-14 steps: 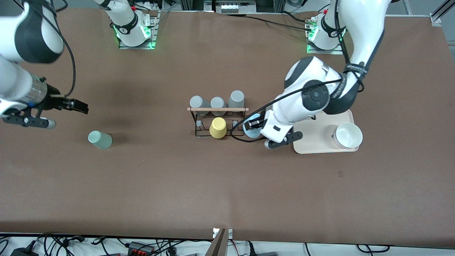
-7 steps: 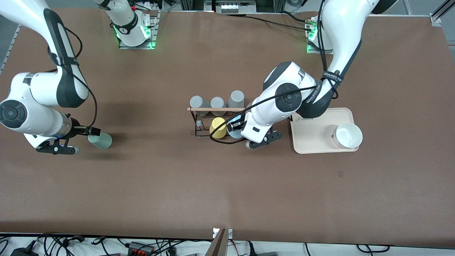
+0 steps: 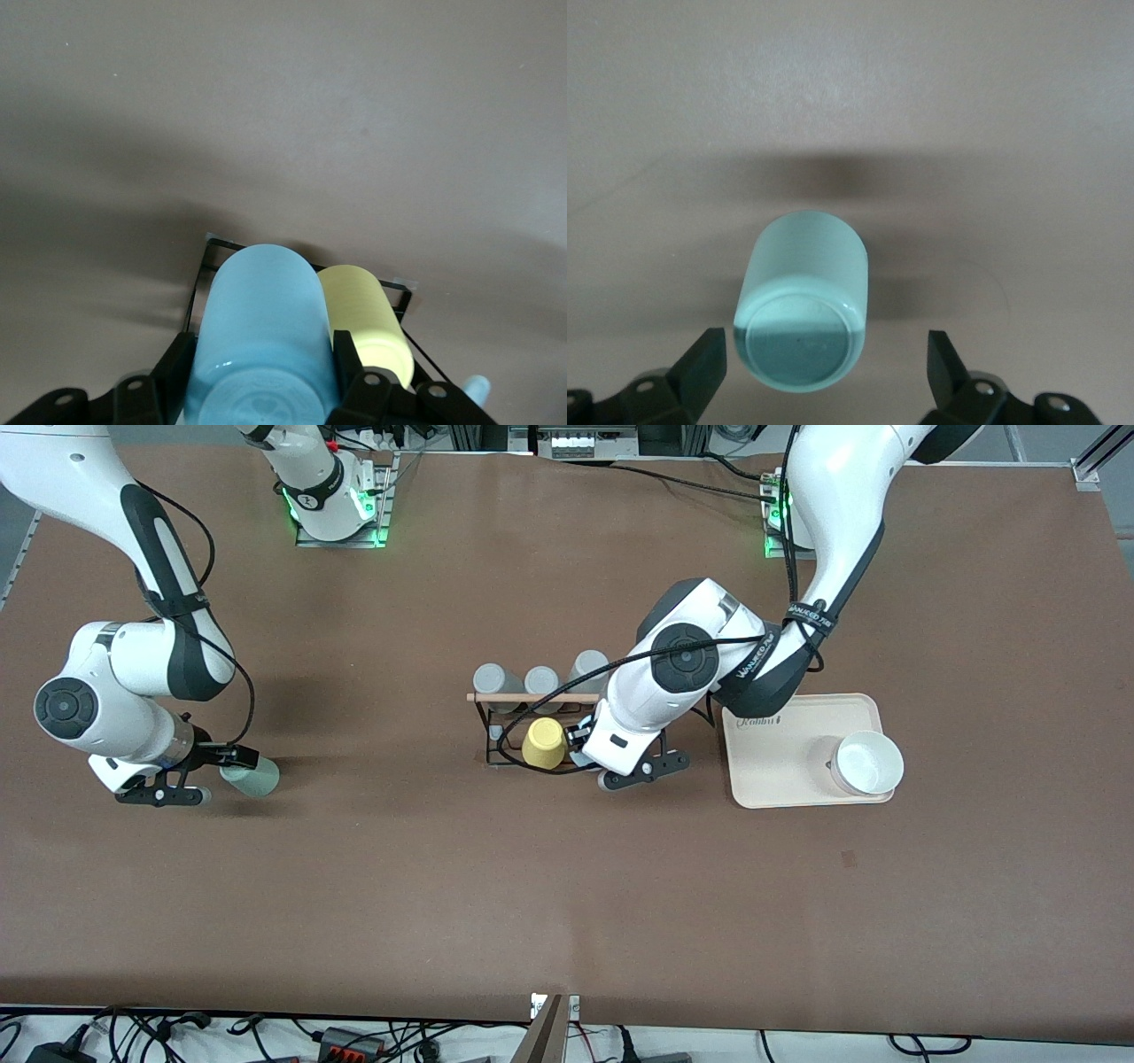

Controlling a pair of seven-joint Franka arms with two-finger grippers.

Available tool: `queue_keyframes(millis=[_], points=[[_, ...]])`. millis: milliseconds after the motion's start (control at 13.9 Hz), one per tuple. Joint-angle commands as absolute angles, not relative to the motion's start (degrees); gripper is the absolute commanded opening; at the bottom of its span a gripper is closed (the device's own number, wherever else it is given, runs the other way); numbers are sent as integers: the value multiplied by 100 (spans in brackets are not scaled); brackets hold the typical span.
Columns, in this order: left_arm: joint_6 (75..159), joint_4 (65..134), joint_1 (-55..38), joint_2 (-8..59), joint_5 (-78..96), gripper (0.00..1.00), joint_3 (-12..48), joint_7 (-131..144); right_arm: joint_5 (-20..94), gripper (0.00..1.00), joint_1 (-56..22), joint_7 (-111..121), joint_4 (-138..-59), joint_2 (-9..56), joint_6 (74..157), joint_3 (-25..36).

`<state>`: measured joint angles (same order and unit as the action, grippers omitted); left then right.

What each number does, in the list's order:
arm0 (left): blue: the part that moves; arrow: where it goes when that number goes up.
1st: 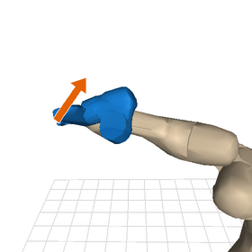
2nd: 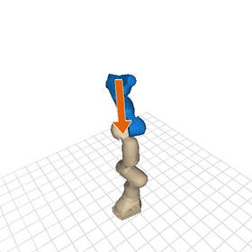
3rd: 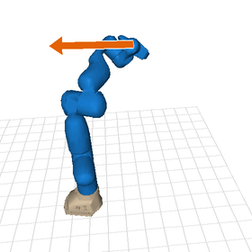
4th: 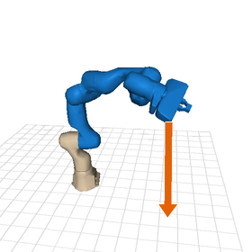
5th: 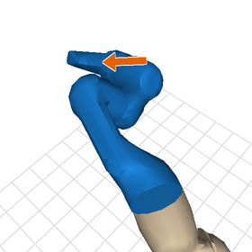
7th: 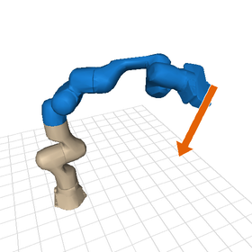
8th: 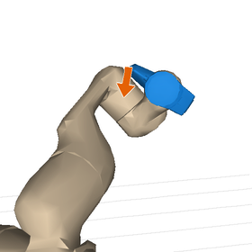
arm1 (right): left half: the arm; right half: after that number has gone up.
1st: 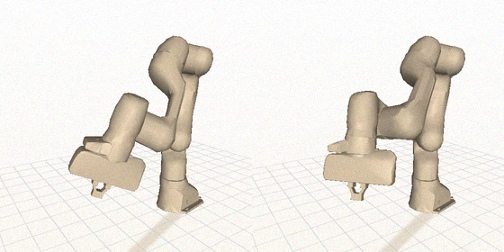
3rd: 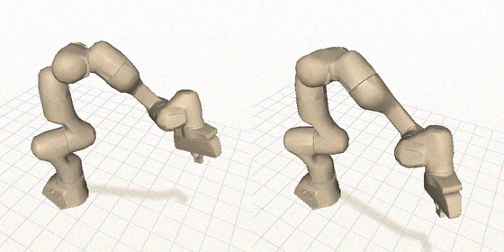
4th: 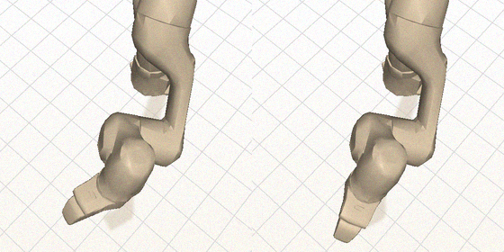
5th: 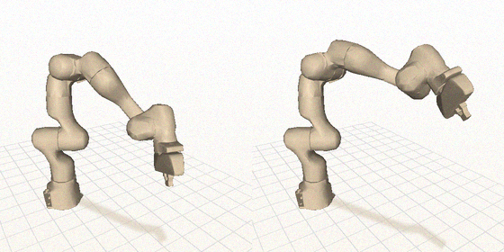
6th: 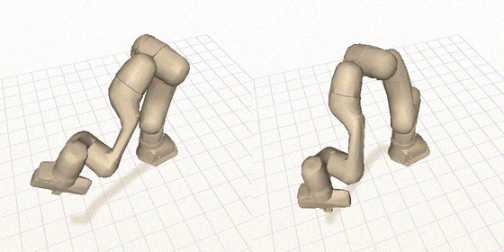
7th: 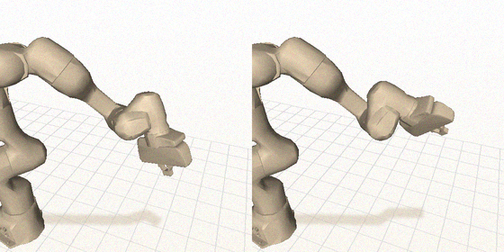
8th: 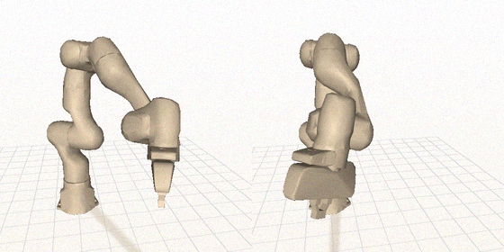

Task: Hang scattered cups on rack with three cups
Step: 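Hang the blue cup on the rack while the right gripper grasps the green cup, then open the left gripper and withdraw it toward the tray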

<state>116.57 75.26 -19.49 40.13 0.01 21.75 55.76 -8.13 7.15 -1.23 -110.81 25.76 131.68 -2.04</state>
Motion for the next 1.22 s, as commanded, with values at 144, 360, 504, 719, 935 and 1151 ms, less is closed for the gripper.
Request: queue_keyframes(millis=[144,360,504,719,935,1151], points=[[11610,7716,-2074,4034,-280,3,2101,5555,-809,100,774,-9,-11241,2487,13271,-299],[11532,7779,-2075,3999,-475,33,2109,5607,-800,64,765,-9,-11241,2470,13236,-308],[11461,7726,-1812,3982,-422,99,2109,5581,-800,46,765,-9,-11241,2470,13236,-308],[10919,7630,-1127,3684,-378,100,2241,5494,-800,33,721,26,-11198,2443,13210,-308],[9645,7392,-363,3201,-343,100,2312,4005,-800,29,703,35,-10935,2303,12957,-517],[8809,7392,341,2586,-352,100,2303,2491,-582,29,703,-61,-10084,2303,11807,-904]])
